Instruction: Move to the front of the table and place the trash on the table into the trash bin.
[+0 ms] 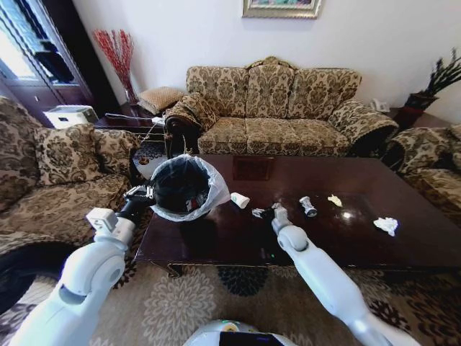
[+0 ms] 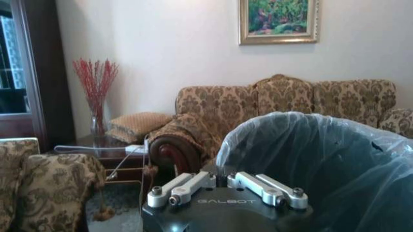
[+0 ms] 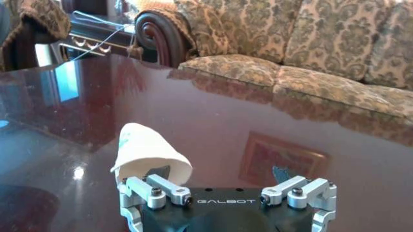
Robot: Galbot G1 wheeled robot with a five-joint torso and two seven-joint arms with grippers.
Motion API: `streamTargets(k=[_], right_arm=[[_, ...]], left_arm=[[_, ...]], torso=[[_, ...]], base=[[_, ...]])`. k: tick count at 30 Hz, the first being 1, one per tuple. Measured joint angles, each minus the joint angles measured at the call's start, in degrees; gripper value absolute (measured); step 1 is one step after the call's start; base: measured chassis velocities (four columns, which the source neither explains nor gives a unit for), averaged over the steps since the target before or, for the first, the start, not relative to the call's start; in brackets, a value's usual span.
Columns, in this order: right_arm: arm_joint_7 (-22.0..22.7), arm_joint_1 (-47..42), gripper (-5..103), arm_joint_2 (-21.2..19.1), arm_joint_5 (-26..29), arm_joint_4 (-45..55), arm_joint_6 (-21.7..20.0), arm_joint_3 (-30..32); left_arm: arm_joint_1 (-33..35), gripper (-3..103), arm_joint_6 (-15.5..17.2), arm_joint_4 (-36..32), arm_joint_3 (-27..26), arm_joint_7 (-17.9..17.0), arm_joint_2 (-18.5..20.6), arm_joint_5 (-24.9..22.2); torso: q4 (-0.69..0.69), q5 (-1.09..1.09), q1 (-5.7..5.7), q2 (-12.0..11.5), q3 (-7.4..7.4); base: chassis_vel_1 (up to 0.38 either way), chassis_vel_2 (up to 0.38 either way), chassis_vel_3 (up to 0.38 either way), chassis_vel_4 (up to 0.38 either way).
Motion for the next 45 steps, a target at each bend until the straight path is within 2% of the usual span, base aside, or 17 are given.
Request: streamTargets(k=[11, 13, 14, 18, 20, 23, 24, 26, 27, 29, 32, 35, 36, 37, 42, 45], right_arm=[[-5.94, 7.92, 101, 3.22, -2.39, -10.61, 2.04, -5.06], [-7.42, 9.14, 95, 3.62, -2.56, -12.24, 2.43, -5.71], [-7.42, 9.14, 95, 3.62, -2.56, -12.24, 2.43, -5.71], [-8.73, 10.29, 73, 4.55, -2.56, -14.17, 2.80, -6.41], [-8.80, 10.35, 73, 4.72, -2.56, -14.38, 2.85, -6.52], [-8.94, 10.40, 57, 5.07, -2.52, -14.69, 2.88, -7.03], [-8.94, 10.40, 57, 5.07, -2.52, -14.69, 2.88, -7.03], [-8.95, 10.40, 46, 5.26, -2.49, -14.83, 2.88, -7.19], [-8.95, 10.40, 46, 5.26, -2.49, -14.83, 2.88, -7.19], [-8.95, 10.37, 36, 5.39, -2.48, -14.84, 2.88, -7.20], [-8.91, 10.26, 30, 5.43, -2.47, -14.79, 2.89, -7.20], [-8.83, 10.01, 14, 5.35, -2.41, -14.48, 2.97, -7.20], [-8.82, 9.98, 14, 5.33, -2.40, -14.46, 2.99, -7.20], [-8.75, 9.87, 4, 5.29, -2.38, -14.39, 3.06, -7.18], [-7.93, 9.52, 0, 5.21, -1.94, -13.79, 3.12, -6.87], [-5.36, 9.29, 0, 4.92, 0.76, -10.04, 2.82, -4.97]], left_arm=[[-1.12, 3, -0.13, 1.72, 0.03, 0.32, 0.21, 0.00], [-1.42, 3, -0.18, 2.20, 0.16, 0.45, 0.21, -0.02], [-1.42, 3, -0.18, 2.20, 0.16, 0.45, 0.21, -0.02], [-1.81, 3, -0.34, 2.90, 0.44, 0.66, 0.13, -0.09], [-1.85, 3, -0.36, 3.02, 0.48, 0.70, 0.11, -0.09], [-1.92, 3, -0.41, 3.28, 0.52, 1.10, 0.08, -0.11], [-1.92, 3, -0.41, 3.28, 0.52, 1.10, 0.08, -0.11], [-1.95, 3, -0.44, 3.37, 0.52, 1.49, 0.20, -0.13], [-1.95, 3, -0.44, 3.37, 0.52, 1.49, 0.20, -0.13], [-1.99, 3, -0.50, 3.40, 0.53, 1.62, 0.29, -0.17], [-2.00, 3, -0.54, 3.44, 0.58, 1.64, 0.31, -0.18], [-2.01, 3, -0.55, 3.45, 0.73, 1.66, 0.31, -0.18], [-2.02, 3, -0.56, 3.45, 0.74, 1.66, 0.31, -0.18], [-2.02, 3, -0.56, 3.44, 0.74, 1.67, 0.31, -0.19], [-1.93, 3, -0.57, 3.42, 0.75, 1.69, 0.27, -0.20], [-1.86, 3, -0.58, 3.29, 0.77, 1.71, 0.23, -0.20]], torso=[[-0.01, 0.01, 0.00, 0.00, 0.00], [-0.02, 0.00, 0.00, 0.00, 0.00], [-0.02, 0.00, 0.00, 0.00, 0.00], [-0.01, 0.00, 0.00, 0.00, -0.01], [-0.01, 0.01, 0.00, 0.00, -0.01], [-0.01, 0.01, 0.00, 0.00, -0.01], [-0.01, 0.01, 0.00, 0.00, -0.01], [-0.01, 0.01, 0.00, 0.00, -0.01], [-0.01, 0.01, 0.00, 0.00, -0.01], [-0.01, 0.01, 0.00, 0.00, -0.01], [-0.01, 0.01, 0.00, 0.00, -0.01], [-0.01, 0.01, 0.00, 0.00, -0.01], [-0.01, 0.01, 0.00, 0.00, -0.01], [-0.01, 0.01, -0.01, 0.00, -0.01], [-0.01, 0.01, 0.00, 0.00, -0.01], [0.00, 0.02, 0.00, 0.00, -0.01]], base=[[0.000, 0.000, 0.000, 0.000], [0.000, 0.000, 0.000, 0.000], [0.000, 0.000, 0.000, 0.000], [0.000, 0.000, 0.000, 0.000], [0.000, 0.000, 0.000, 0.000], [0.000, 0.000, 0.000, 0.000], [0.000, 0.000, 0.000, 0.000], [0.000, 0.000, 0.000, 0.000], [0.000, 0.000, 0.000, 0.000], [0.000, 0.000, 0.000, 0.000], [0.000, 0.000, 0.000, 0.000], [0.000, 0.000, 0.000, 0.000], [0.000, 0.000, 0.000, 0.000], [0.000, 0.000, 0.000, 0.000], [0.000, 0.000, 0.000, 0.000], [0.000, 0.000, 0.000, 0.000]])
